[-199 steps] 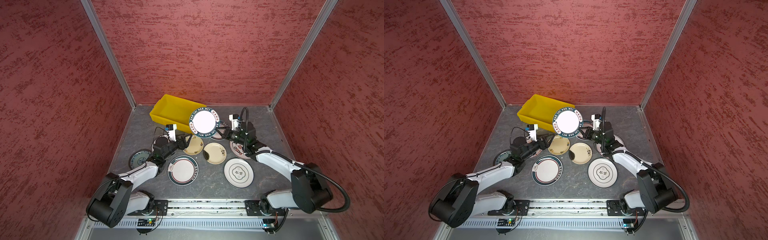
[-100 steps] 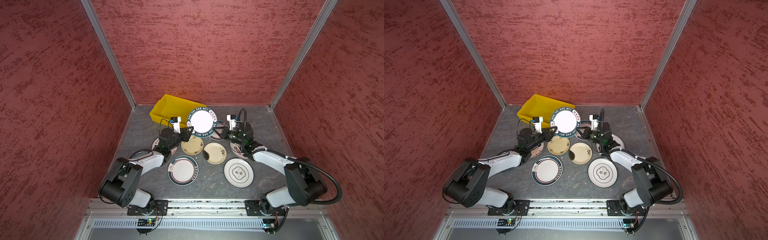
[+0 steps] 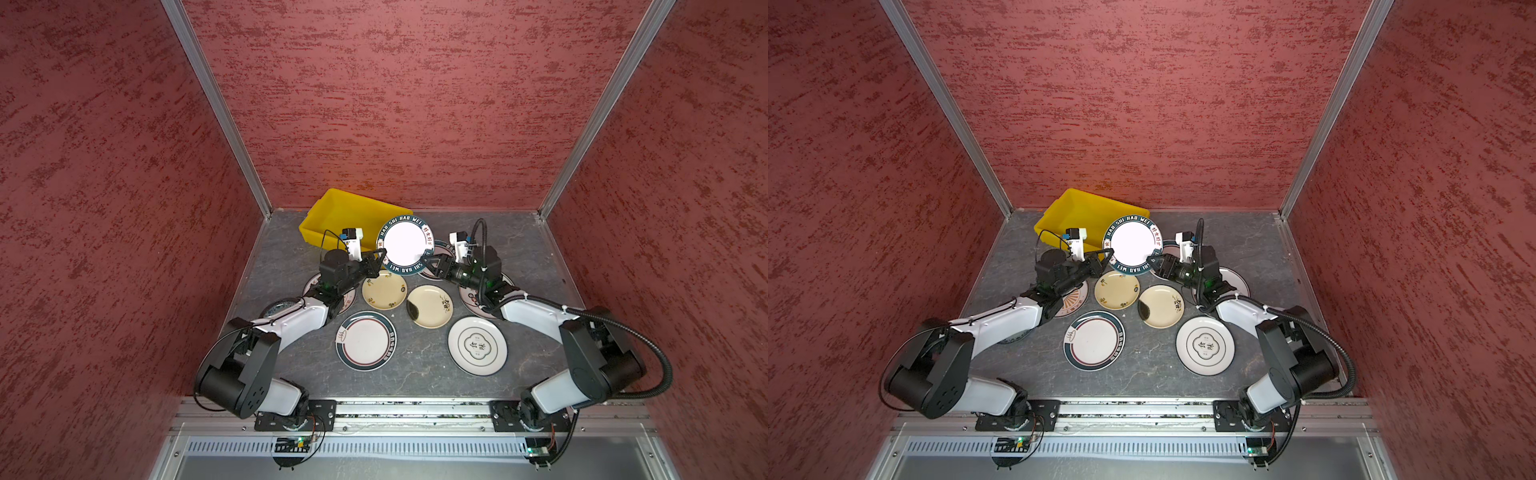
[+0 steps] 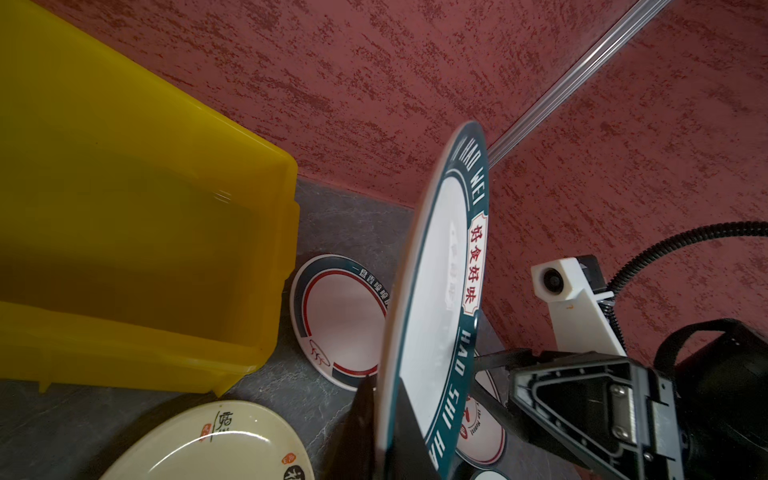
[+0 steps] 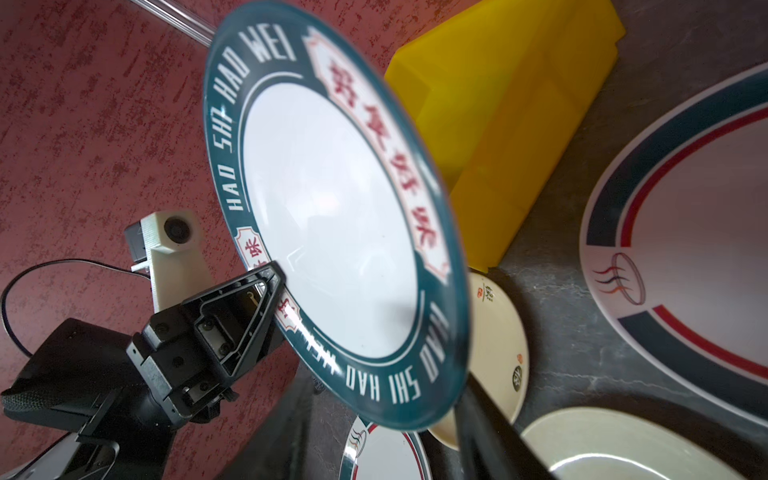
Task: Place the plates into the plastic bin on the countertop
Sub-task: 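Close left gripper on the plate rim while right gripper opens and releases, then carry the HAO SHI HAO WEI plate into the yellow bin with left gripper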
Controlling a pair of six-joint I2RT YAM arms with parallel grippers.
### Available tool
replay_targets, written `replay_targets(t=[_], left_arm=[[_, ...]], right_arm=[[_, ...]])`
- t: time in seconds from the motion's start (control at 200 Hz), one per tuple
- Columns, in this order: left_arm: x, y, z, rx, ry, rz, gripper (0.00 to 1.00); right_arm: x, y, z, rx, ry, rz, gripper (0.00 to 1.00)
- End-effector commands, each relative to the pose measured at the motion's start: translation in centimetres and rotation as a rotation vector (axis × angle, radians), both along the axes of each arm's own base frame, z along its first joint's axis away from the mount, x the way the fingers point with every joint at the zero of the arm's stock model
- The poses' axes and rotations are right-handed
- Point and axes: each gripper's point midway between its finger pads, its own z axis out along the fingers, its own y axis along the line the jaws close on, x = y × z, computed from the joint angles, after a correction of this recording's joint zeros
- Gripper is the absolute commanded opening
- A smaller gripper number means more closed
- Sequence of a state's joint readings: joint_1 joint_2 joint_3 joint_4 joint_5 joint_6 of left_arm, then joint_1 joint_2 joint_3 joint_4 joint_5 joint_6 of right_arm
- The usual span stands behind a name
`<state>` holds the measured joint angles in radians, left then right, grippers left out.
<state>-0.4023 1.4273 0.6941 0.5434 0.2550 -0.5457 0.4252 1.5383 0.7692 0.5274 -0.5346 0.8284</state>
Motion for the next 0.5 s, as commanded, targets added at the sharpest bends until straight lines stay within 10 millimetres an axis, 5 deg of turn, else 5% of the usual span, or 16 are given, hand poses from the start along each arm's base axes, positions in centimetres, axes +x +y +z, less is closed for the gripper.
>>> replay_targets(t=[0.0, 0.24, 0.496], left_arm=[[1.2, 2.9, -0.4, 0.095, 0.031, 0.151, 0.0], [4.6, 7.4, 1.3, 0.137, 0.038, 0.334, 0.0], [10.1, 9.4, 1.5, 0.398, 0.104, 0.449, 0.0]], right_arm=[[0.7, 1.0, 3.3, 0.004, -0.118, 0.04, 0.86], [2.3, -0.1, 3.2, -0.085, -0.137, -0.007, 0.97], [2.7, -2.9, 2.8, -0.154, -0.145, -0.083, 0.99]])
